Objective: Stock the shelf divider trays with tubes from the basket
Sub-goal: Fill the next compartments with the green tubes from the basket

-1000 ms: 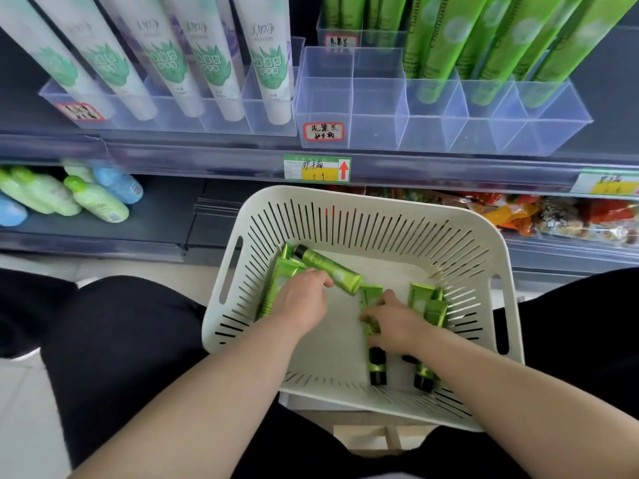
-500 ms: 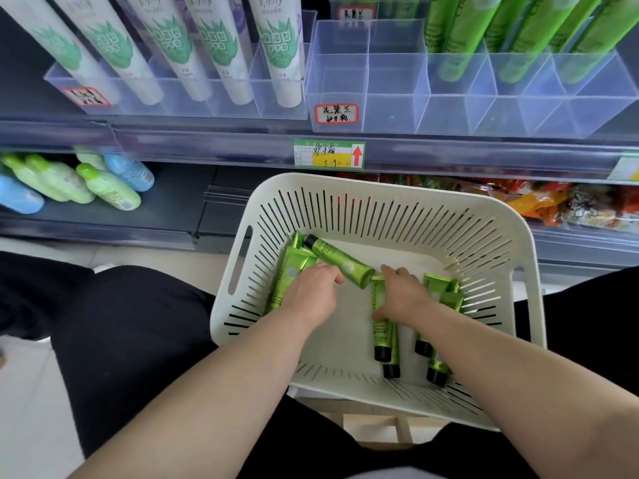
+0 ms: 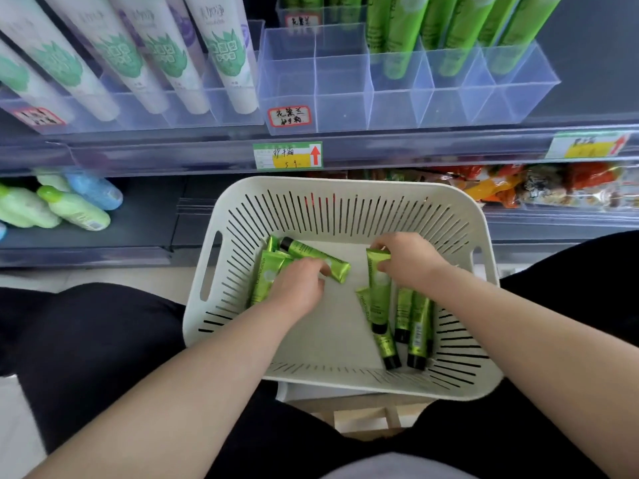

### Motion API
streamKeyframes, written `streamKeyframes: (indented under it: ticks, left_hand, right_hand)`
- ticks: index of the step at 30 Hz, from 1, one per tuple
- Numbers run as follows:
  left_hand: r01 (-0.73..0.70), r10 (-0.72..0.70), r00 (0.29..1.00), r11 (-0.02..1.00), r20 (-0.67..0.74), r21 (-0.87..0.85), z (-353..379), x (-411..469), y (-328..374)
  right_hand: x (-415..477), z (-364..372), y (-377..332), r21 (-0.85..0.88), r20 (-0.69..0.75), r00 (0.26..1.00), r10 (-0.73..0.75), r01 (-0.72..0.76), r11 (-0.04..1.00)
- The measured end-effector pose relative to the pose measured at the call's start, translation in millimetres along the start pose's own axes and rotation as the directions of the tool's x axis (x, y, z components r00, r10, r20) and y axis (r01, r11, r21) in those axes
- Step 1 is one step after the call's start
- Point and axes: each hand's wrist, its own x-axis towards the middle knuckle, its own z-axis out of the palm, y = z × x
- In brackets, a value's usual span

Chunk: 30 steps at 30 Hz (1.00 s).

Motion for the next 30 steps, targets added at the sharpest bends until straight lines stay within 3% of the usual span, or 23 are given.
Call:
streamKeyframes:
  ticks: [5, 15, 22, 27, 30]
  left_hand:
    - [0.031, -0.038, 0.989, 0.998, 0.146, 0.052, 9.9, 15.2, 27.5]
    - [0.030, -0.089, 0.881, 0.991, 0.465, 0.133, 41.1, 40.1, 64.9]
    - [0.042, -0.115, 0.890, 0.984, 0.442, 0.170, 48.3, 41.5, 59.6]
    - [0.245, -0.193, 0.910, 0.964, 0.368, -0.100, 41.8, 39.4, 44.8]
    - [0.265, -0.167, 0.914, 0.937, 0.371, -0.230, 40.0, 27.5, 40.6]
  right_hand:
    - [-5.4, -29.4, 14.8, -0.060, -0.107, 0.992, -0.060, 0.054, 0.997]
    - [-0.8, -19.8, 30.3, 0.010, -0.099, 0.995, -0.013, 0.014, 1.000]
    - [7.2, -17.4, 26.0, -0.008, -0.112, 0.993, -0.028, 0.028, 1.000]
    - [5.6, -13.9, 23.7, -0.030, -0.163, 0.986, -0.045, 0.041, 0.999]
    - [2.5, -14.5, 24.0, -0.030, -0.158, 0.986, -0.061, 0.057, 0.998]
